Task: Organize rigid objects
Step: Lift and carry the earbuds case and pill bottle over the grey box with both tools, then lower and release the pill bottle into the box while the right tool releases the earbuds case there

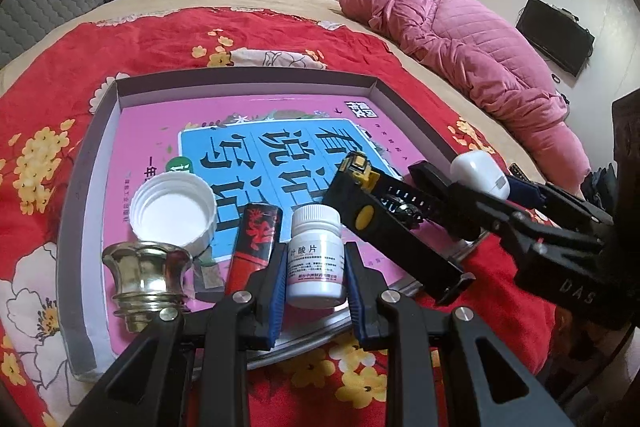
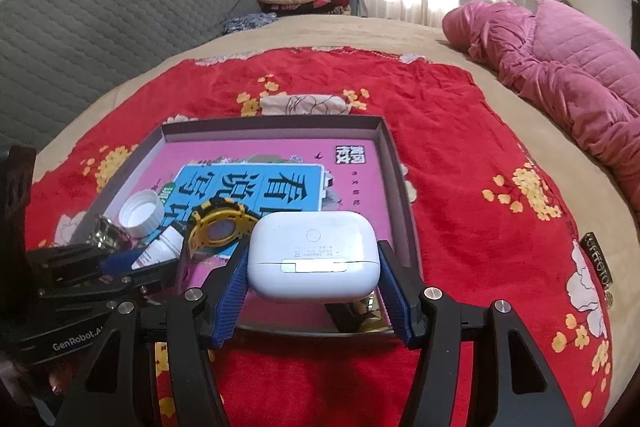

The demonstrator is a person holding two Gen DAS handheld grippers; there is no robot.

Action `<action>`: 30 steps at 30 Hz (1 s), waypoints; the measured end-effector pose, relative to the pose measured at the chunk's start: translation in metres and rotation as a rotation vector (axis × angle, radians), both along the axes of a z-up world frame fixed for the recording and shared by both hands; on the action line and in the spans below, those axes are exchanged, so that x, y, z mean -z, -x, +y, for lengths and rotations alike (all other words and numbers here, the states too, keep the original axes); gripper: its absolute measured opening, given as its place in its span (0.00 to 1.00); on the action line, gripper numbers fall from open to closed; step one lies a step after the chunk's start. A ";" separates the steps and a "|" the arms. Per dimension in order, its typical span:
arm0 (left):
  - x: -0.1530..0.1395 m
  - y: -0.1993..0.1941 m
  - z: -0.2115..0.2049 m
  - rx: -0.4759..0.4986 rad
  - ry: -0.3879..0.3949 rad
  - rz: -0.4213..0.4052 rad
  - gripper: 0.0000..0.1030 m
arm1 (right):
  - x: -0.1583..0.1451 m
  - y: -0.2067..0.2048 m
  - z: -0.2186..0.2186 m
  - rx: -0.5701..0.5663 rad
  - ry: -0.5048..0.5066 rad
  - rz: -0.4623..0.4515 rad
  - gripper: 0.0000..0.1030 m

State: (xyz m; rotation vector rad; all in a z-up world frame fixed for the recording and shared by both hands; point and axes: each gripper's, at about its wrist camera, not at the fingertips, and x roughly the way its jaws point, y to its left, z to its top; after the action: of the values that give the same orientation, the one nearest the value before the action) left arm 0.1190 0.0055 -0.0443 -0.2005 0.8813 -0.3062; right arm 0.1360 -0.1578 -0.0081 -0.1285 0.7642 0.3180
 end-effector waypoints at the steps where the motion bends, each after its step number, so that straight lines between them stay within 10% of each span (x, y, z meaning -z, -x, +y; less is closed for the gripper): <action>1: 0.001 -0.001 0.001 0.002 0.005 0.006 0.26 | 0.002 0.000 0.003 -0.005 0.019 -0.001 0.60; 30: 0.002 -0.003 0.004 0.001 -0.027 -0.003 0.26 | 0.020 -0.016 0.030 -0.052 0.034 0.077 0.60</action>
State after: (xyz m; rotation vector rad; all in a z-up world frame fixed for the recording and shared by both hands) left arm 0.1217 0.0098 -0.0460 -0.1744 0.8823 -0.2954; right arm 0.1524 -0.1277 -0.0284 -0.1693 0.8434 0.3606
